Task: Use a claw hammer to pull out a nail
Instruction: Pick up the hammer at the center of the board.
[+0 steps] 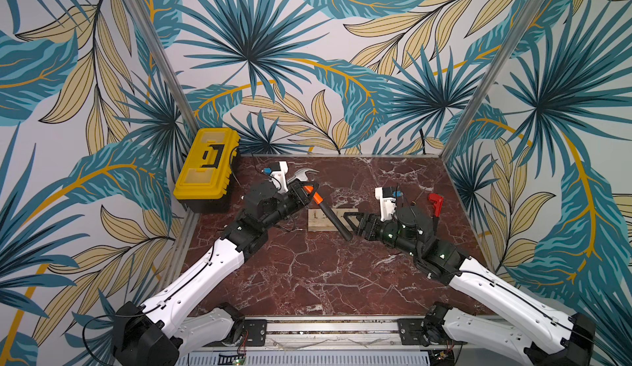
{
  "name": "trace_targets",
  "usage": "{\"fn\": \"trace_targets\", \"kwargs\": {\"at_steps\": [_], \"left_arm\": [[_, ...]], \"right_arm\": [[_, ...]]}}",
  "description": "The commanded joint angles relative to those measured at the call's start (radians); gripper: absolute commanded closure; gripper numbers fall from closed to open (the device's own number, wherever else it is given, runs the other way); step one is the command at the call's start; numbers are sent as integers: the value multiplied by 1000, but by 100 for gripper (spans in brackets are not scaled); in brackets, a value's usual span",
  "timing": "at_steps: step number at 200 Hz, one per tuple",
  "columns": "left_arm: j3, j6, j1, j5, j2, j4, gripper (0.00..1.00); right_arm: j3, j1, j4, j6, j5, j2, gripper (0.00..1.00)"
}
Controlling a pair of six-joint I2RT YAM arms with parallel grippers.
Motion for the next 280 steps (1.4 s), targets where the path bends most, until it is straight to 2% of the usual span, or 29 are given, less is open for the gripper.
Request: {"fn": "trace_targets", "kwargs": {"at_steps": [1, 47, 82, 146, 179, 211, 222, 231, 244, 280], "left_arm": [[6, 6, 7, 23, -39, 193, 100], [16, -25, 7, 30, -41, 239, 100], [9, -45, 7, 48, -43, 255, 100], [-14, -83, 7, 55, -56, 287, 100], [-19, -92, 7, 53, -58, 287, 100], [-26, -99, 7, 40, -61, 286, 100], [-28, -104, 7, 35, -60, 287, 80], [-32, -105, 7, 27, -61, 287, 72], [-37, -106, 8, 18, -63, 287, 52], [-82, -112, 9, -22, -88, 286, 31]], "right_arm": [[-63, -26, 287, 139, -185, 17, 29], [-113, -35, 561, 269, -285, 105, 32], [-98, -35, 616, 286, -332, 133, 40], [-86, -34, 678, 304, -387, 155, 65], [-74, -36, 694, 293, -402, 159, 86], [-55, -35, 677, 274, -411, 159, 100], [-53, -36, 663, 264, -403, 156, 100], [-52, -36, 650, 255, -391, 151, 100], [-48, -36, 619, 238, -369, 139, 100], [-16, -38, 491, 180, -317, 99, 100]]}}
